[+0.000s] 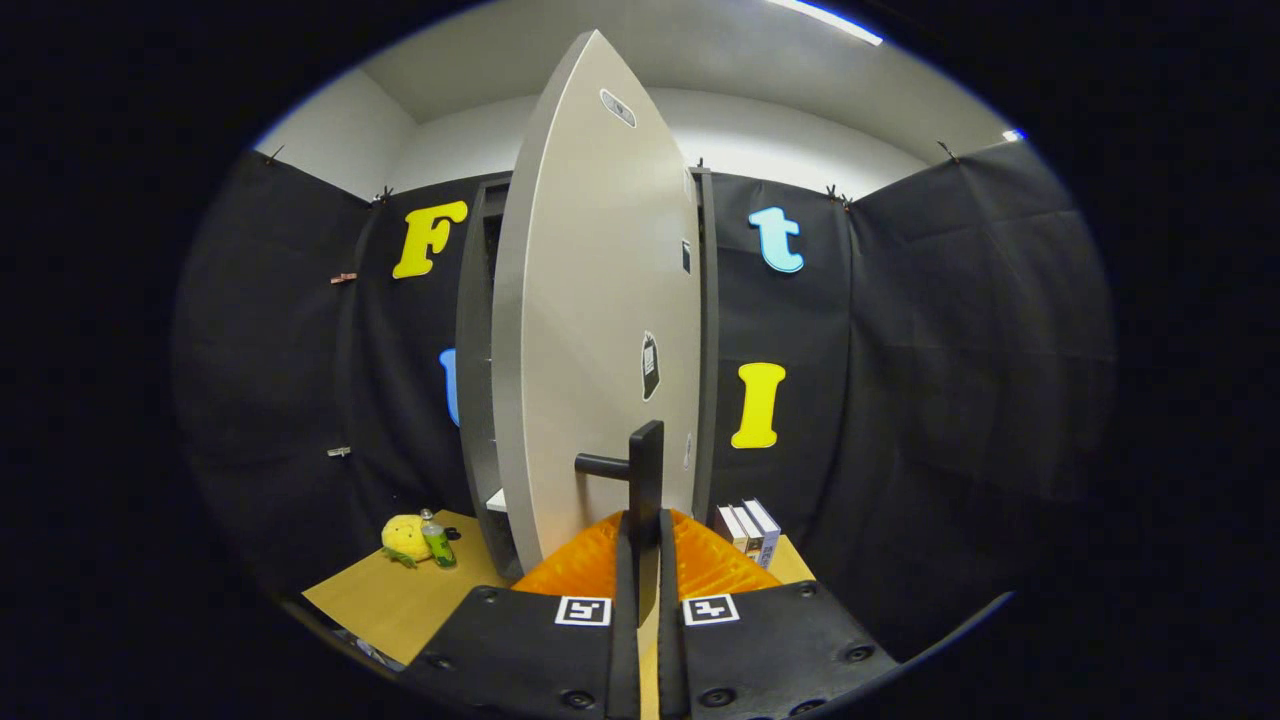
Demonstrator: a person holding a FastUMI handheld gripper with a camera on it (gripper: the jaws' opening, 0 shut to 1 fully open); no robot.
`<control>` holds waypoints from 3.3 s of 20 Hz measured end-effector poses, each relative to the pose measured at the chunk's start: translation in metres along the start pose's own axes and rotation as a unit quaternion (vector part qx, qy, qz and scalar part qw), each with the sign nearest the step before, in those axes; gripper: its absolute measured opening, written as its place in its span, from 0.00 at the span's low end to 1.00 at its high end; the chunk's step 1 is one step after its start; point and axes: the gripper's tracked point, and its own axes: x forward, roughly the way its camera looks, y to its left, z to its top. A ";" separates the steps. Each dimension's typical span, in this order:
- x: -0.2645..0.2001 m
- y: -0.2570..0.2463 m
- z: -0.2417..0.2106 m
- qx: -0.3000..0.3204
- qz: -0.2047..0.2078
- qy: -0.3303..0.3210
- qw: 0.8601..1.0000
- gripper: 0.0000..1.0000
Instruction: Open the shoe cabinet door, grab the shoes and put them into the shoe cabinet, then close the shoe cabinet door.
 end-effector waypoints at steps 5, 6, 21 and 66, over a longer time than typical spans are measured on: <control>-0.009 -0.049 0.012 -0.018 -0.012 -0.019 1.000 0.21; -0.008 -0.065 0.012 -0.026 -0.022 -0.021 0.999 0.20; -0.039 -0.124 -0.014 0.089 -0.069 0.005 0.994 0.81; 0.026 0.126 -0.469 0.055 0.033 0.412 0.909 0.99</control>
